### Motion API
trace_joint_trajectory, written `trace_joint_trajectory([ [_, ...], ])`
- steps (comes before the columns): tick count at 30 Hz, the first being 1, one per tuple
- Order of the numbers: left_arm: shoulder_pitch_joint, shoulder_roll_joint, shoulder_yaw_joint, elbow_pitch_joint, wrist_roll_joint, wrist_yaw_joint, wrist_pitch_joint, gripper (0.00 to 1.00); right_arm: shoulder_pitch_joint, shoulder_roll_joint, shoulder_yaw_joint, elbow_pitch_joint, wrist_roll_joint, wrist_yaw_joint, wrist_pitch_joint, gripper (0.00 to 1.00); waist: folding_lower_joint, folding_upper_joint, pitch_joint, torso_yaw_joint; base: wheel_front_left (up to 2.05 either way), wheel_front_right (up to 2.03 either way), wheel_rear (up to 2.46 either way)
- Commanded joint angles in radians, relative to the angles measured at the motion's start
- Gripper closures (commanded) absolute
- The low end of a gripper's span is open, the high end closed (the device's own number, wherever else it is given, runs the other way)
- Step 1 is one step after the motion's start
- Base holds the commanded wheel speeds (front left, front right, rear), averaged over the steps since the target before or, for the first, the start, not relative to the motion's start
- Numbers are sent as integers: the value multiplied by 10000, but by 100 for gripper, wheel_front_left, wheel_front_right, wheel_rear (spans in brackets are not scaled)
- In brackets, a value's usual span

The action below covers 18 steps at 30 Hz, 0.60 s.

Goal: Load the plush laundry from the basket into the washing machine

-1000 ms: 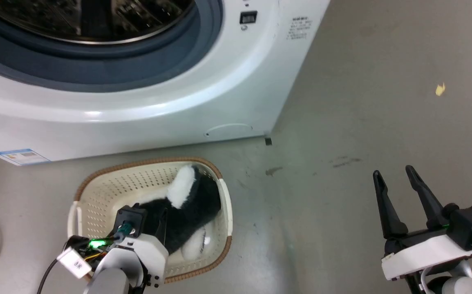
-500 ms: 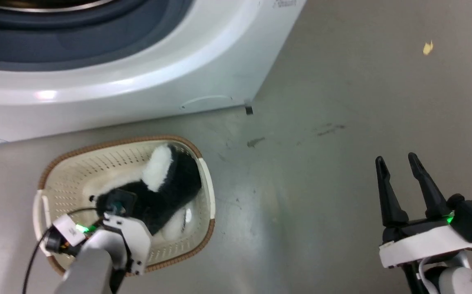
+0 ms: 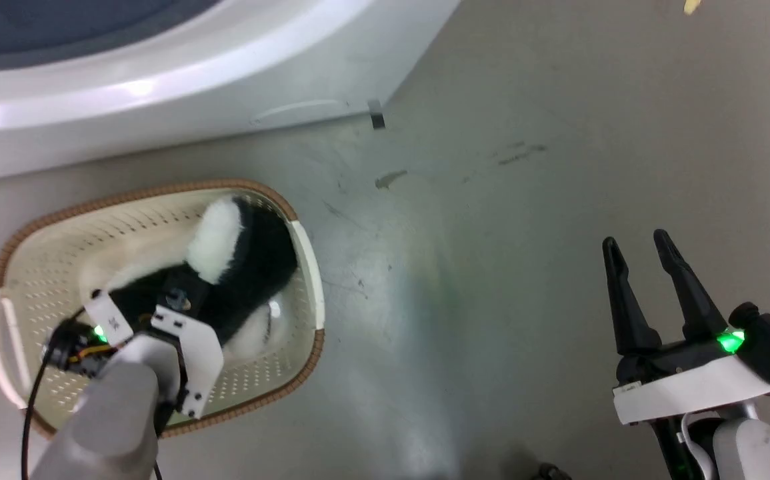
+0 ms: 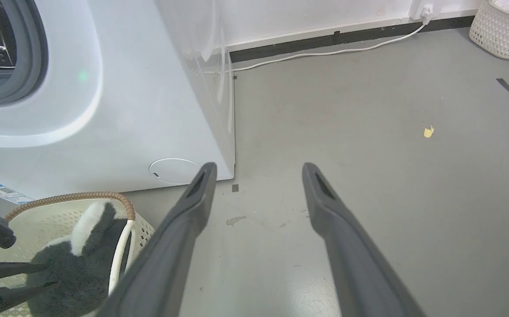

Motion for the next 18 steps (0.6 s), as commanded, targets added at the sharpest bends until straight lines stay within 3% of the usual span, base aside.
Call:
trace_joint_trajectory([
  [1, -341, 110, -119, 201, 37, -29, 0, 0, -199, 6, 27, 26, 123, -6, -100, 0, -1, -1, 250, -153, 0, 0, 0],
  [9, -1347, 318, -825, 955, 211, -55, 214, 0, -292, 7, -118, 184, 679, -7, -267, 0, -1, -1, 1068, -356, 0, 0, 0],
  [18, -2164, 463, -1502, 1975, 257, -116, 1162, 0, -412, 8, -333, 176, 1128, -8, -455, 0, -1, -1, 1951, -583, 0, 0, 0],
])
